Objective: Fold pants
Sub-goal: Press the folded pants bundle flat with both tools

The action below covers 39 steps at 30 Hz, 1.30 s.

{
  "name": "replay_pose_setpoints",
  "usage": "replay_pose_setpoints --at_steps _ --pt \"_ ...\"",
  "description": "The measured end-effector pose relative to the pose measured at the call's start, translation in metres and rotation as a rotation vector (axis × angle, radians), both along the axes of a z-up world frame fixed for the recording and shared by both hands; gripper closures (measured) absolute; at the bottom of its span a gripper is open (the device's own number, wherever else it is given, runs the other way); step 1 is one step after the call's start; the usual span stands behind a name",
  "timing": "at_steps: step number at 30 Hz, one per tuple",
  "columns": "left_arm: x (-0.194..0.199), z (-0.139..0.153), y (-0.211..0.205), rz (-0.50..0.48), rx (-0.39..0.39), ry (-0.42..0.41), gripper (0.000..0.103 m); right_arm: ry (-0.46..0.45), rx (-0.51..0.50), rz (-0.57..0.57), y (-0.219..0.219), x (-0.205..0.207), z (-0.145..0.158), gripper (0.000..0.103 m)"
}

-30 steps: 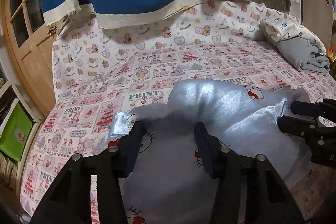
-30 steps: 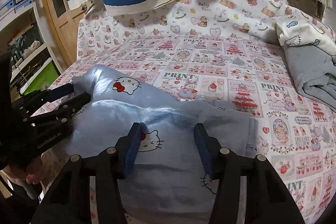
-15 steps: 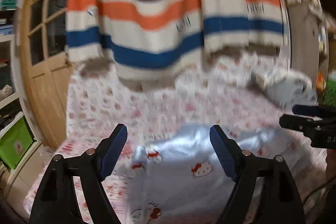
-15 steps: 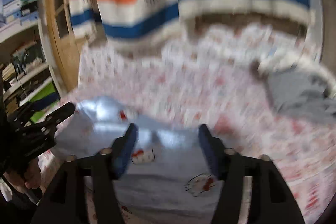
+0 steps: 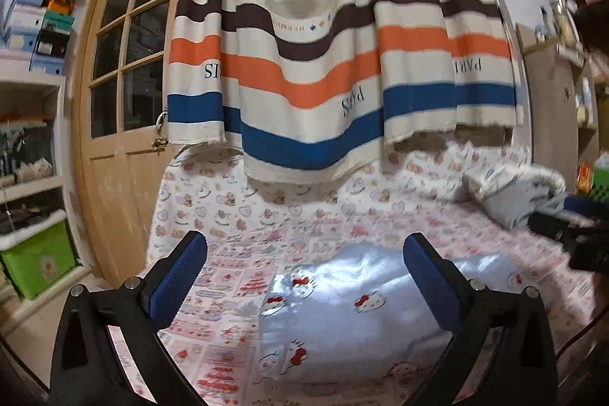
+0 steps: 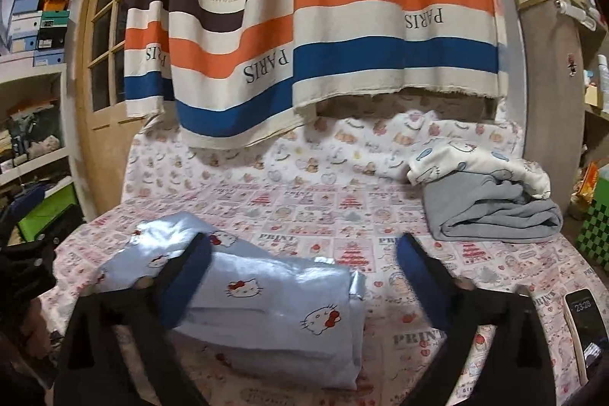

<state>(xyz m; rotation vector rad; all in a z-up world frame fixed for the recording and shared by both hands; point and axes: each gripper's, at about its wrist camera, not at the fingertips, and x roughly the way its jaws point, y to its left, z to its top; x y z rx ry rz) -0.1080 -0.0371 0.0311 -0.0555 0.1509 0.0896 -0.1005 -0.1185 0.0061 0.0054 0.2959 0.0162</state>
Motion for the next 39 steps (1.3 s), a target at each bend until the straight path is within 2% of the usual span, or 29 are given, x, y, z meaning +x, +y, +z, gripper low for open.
replay_pose_setpoints --at_steps 3,11,16,19,21,22,23,24,25,26,29,32,33,37,39 --pt "-0.001 0.002 0.001 0.016 0.005 -0.009 0.001 -0.01 0.006 -0.005 -0.002 0.001 -0.001 0.0" --pt "0.009 -0.019 -0.011 0.0 0.032 0.089 0.001 0.036 0.034 -0.006 -0.007 0.005 -0.013 0.0" --pt "0.024 -0.035 -0.02 -0.002 0.044 0.215 0.001 0.137 0.025 -0.028 -0.005 0.018 -0.028 0.0" --pt "0.022 -0.045 -0.012 -0.032 -0.024 0.305 0.001 0.251 0.053 -0.004 -0.013 0.02 -0.038 0.0" --pt "0.017 -0.052 -0.004 -0.081 -0.103 0.353 0.001 0.304 0.16 0.064 -0.025 0.01 -0.046 0.001" --pt "0.014 -0.055 -0.003 -0.112 -0.138 0.38 0.013 0.328 0.207 0.101 -0.029 0.007 -0.049 0.001" --pt "0.013 -0.057 -0.003 -0.146 -0.17 0.422 0.034 0.366 0.266 0.159 -0.032 0.004 -0.053 0.001" --pt "0.012 -0.059 -0.005 -0.198 -0.212 0.462 0.041 0.385 0.301 0.205 -0.032 0.001 -0.056 0.001" --pt "0.01 -0.06 -0.007 -0.255 -0.258 0.479 0.044 0.394 0.318 0.235 -0.031 0.0 -0.057 0.003" --pt "0.009 -0.06 -0.009 -0.288 -0.289 0.486 0.044 0.402 0.332 0.271 -0.029 -0.002 -0.059 0.003" --pt "0.009 -0.062 -0.022 -0.302 -0.292 0.511 0.043 0.439 0.377 0.355 -0.017 -0.001 -0.065 0.003" --pt "0.016 -0.071 -0.027 -0.299 -0.316 0.557 0.044 0.551 0.47 0.403 -0.01 0.014 -0.082 0.003" --pt "0.018 -0.073 -0.027 -0.3 -0.33 0.569 0.044 0.563 0.49 0.402 -0.01 0.015 -0.087 0.003" --pt "0.024 -0.077 -0.023 -0.269 -0.354 0.566 0.043 0.48 0.418 0.358 -0.007 0.009 -0.079 0.004" --pt "0.026 -0.078 -0.024 -0.266 -0.351 0.559 0.04 0.479 0.385 0.31 -0.006 0.013 -0.082 0.004"
